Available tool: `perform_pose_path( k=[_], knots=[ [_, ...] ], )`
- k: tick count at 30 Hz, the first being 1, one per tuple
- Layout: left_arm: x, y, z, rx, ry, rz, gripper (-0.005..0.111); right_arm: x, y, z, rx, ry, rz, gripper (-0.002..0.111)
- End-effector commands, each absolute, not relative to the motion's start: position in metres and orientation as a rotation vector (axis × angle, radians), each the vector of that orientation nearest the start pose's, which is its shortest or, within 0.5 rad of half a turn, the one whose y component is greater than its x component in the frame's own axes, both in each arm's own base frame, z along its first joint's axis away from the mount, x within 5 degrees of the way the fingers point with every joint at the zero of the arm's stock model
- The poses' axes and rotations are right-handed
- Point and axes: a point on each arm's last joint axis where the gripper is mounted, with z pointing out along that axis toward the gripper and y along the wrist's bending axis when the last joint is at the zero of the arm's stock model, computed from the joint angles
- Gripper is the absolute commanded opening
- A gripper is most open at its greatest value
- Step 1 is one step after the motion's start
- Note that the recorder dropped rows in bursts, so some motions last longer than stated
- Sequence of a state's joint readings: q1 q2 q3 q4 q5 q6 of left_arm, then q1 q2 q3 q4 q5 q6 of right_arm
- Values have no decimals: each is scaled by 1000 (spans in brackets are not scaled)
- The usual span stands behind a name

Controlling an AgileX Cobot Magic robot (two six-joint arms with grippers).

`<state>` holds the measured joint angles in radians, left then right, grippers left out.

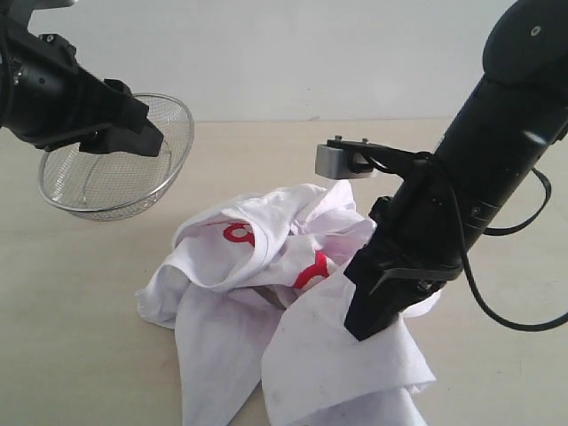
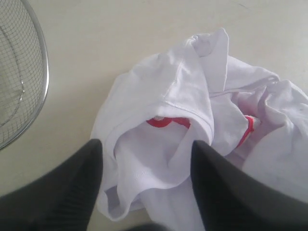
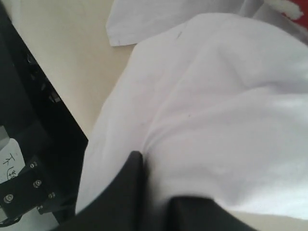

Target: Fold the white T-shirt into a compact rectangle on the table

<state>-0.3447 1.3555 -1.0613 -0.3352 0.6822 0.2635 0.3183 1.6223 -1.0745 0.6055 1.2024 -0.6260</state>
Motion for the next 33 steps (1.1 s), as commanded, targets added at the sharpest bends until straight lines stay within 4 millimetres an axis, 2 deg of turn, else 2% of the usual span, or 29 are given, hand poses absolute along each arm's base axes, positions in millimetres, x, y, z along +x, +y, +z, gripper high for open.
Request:
perform_pose_path(
  k=[1, 7, 9, 10, 11, 12, 14, 15, 18, 19, 21, 23, 24, 29, 33],
  knots=[
    [261, -113, 310, 522, 2388, -405, 52, 256, 137, 235, -1013, 2818, 901, 9],
    [261, -113, 310, 524, 2385, -403, 52, 257, 140, 237, -1058, 2753, 936, 9],
    [261, -113, 310, 524, 2385, -403, 52, 257, 140, 237, -1060, 2749, 934, 14],
    [261, -113, 310, 524, 2385, -403, 52, 257, 140, 237, -1060, 2748, 933, 21],
    [261, -113, 310, 524, 2385, -403, 52, 258, 140, 237, -1056, 2745, 929, 41],
    [261, -113, 310, 525, 2384, -402, 52, 258, 140, 237, -1050, 2746, 926, 54],
    [261, -113, 310, 527, 2384, -402, 52, 259, 140, 237, -1026, 2750, 919, 73],
    [261, -113, 310, 527, 2384, -402, 52, 260, 140, 236, -1012, 2749, 913, 77],
    [261, -113, 310, 536, 2382, -394, 52, 270, 140, 240, -976, 2697, 820, 68],
    [261, -113, 310, 540, 2385, -390, 52, 279, 140, 250, -992, 2638, 755, 59],
    [261, -112, 309, 543, 2387, -387, 52, 293, 143, 269, -1067, 2493, 665, 49],
    [260, -112, 309, 548, 2395, -387, 52, 308, 152, 288, -1091, 2345, 577, 46],
    [260, -112, 308, 552, 2402, -388, 52, 316, 159, 290, -1092, 2312, 554, 46],
    [259, -112, 308, 553, 2411, -391, 52, 341, 192, 254, -1157, 2330, 538, 46],
    [260, -110, 308, 538, 2414, -390, 52, 353, 215, 235, -1204, 2350, 556, 62]
  ],
)
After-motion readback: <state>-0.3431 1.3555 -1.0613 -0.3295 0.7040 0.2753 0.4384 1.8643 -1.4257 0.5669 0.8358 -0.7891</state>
